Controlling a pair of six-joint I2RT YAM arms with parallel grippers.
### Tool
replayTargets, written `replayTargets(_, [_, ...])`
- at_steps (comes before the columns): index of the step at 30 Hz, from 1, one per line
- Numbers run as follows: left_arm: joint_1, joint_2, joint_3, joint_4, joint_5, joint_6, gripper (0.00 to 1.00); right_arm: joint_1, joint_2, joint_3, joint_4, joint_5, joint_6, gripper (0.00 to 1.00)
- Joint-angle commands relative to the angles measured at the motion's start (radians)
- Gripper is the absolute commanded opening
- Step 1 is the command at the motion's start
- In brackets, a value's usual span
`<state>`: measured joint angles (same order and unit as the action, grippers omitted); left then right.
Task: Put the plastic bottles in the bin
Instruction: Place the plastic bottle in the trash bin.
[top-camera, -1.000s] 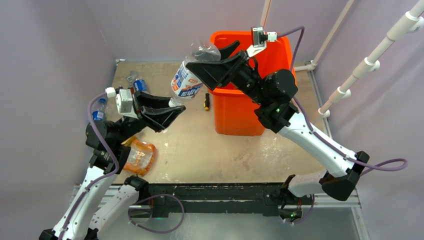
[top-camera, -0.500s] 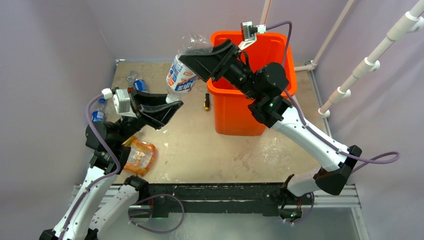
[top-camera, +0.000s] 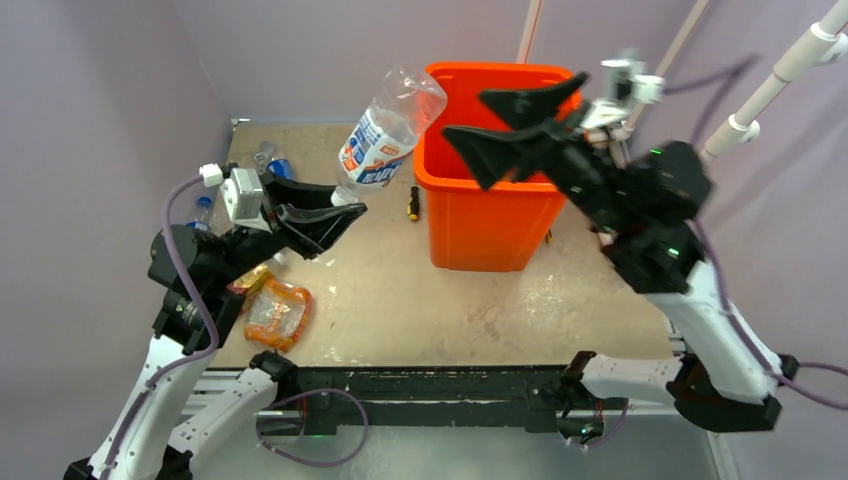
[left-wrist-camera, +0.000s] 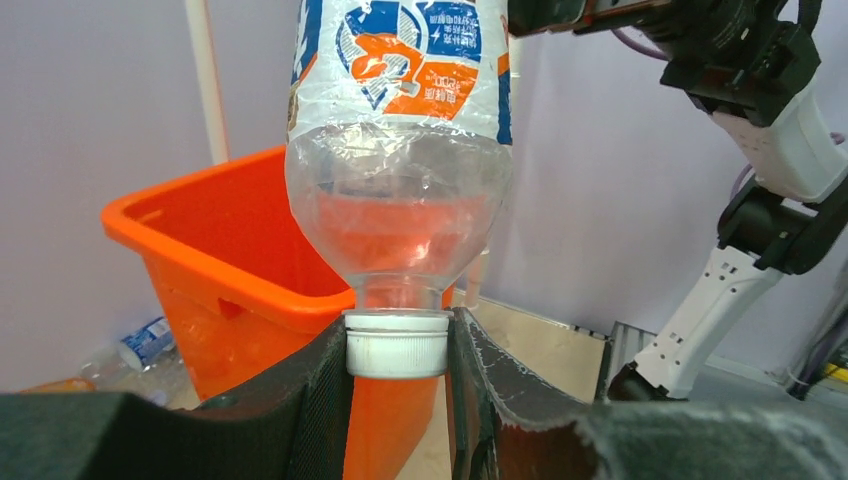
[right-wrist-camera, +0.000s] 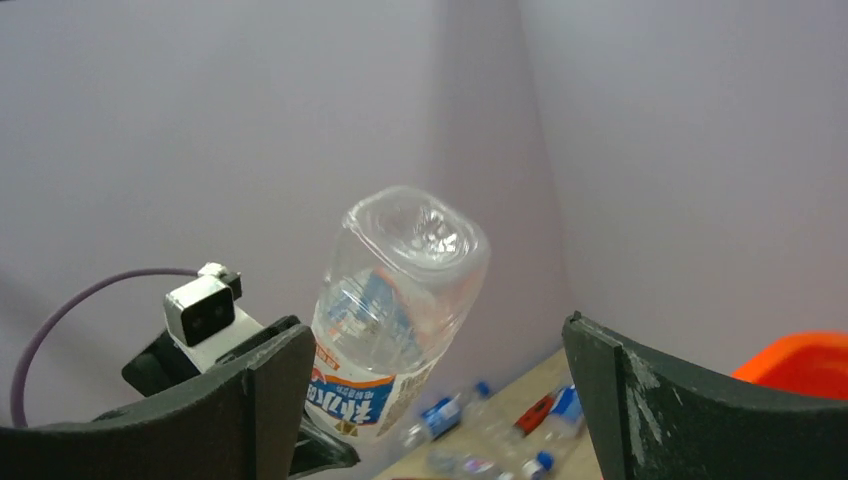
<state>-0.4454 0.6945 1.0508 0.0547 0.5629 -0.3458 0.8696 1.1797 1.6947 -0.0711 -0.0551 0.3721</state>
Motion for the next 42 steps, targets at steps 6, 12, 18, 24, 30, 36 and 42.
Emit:
replayTargets(6, [-0.044, 0.141, 0.248, -0.24, 0.304, -0.05, 0.0, 0.002, -0.152, 0.141, -0.262, -0.059, -0.453, 0.99])
replayTargets(12, [-0.046, 0.085, 0.276, -0.436, 0.322, 0.024, 0.0, 0.002, -0.17, 0.176, -0.294, -0.214, -0.496, 0.99])
replayTargets(18, [-0.079, 0.087, 0.199, -0.672, 0.107, 0.182, 0.0, 0.002, -0.109, 0.198, -0.318, -0.364, -0.478, 0.99])
replayTargets(24, [-0.103, 0.206, 0.315, -0.717, 0.134, 0.13, 0.0, 0.003, -0.039, 0.202, -0.347, -0.308, -0.531, 0.98])
replayTargets(30, [-0.149, 0.285, 0.469, -0.771, 0.155, 0.159, 0.0, 0.013, -0.047, 0.135, -0.371, -0.29, -0.618, 0.97])
replayTargets(36, [-0.156, 0.304, 0.497, -0.698, 0.154, 0.124, 0.0, 0.065, -0.063, 0.059, -0.371, -0.185, -0.677, 0.96])
replayTargets(42, [-0.156, 0.279, 0.485, -0.612, 0.18, 0.148, 0.0, 0.072, -0.165, -0.076, -0.204, -0.138, -0.638, 0.98])
